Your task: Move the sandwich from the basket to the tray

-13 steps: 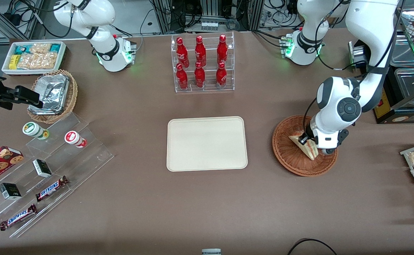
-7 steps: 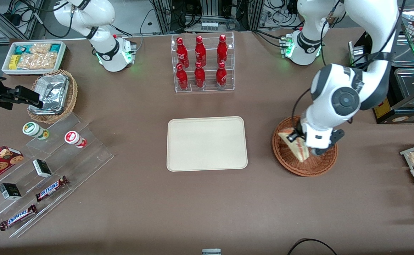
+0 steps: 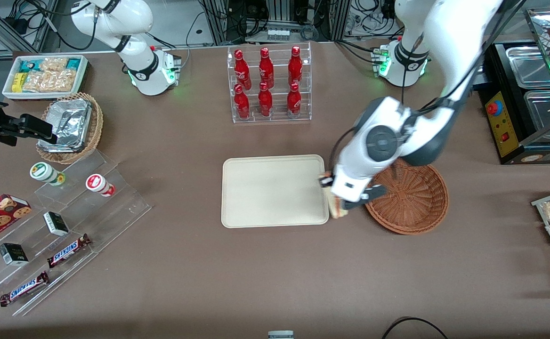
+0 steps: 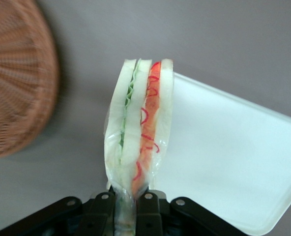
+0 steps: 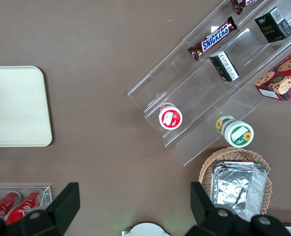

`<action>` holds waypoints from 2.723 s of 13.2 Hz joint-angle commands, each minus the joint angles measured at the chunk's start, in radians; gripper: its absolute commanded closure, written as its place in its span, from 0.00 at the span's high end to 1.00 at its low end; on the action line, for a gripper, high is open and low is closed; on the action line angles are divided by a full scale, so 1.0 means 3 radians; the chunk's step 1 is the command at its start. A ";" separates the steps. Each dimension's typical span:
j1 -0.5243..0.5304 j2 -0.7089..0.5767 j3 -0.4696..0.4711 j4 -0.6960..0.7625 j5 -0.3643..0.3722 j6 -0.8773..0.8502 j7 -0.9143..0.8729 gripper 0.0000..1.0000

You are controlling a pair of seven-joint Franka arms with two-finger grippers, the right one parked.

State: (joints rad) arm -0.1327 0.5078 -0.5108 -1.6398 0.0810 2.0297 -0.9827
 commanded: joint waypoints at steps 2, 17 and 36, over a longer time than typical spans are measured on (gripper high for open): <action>-0.0426 0.0597 -0.0005 0.0613 0.0307 -0.0042 -0.0252 0.00; -0.1245 0.1217 0.0261 0.1135 0.0569 0.0153 -0.0615 0.00; -0.0209 0.0358 0.0343 0.1064 0.0707 -0.0721 0.0927 1.00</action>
State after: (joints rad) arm -0.2580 0.6687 -0.3980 -1.2785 0.2888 1.8585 -0.7597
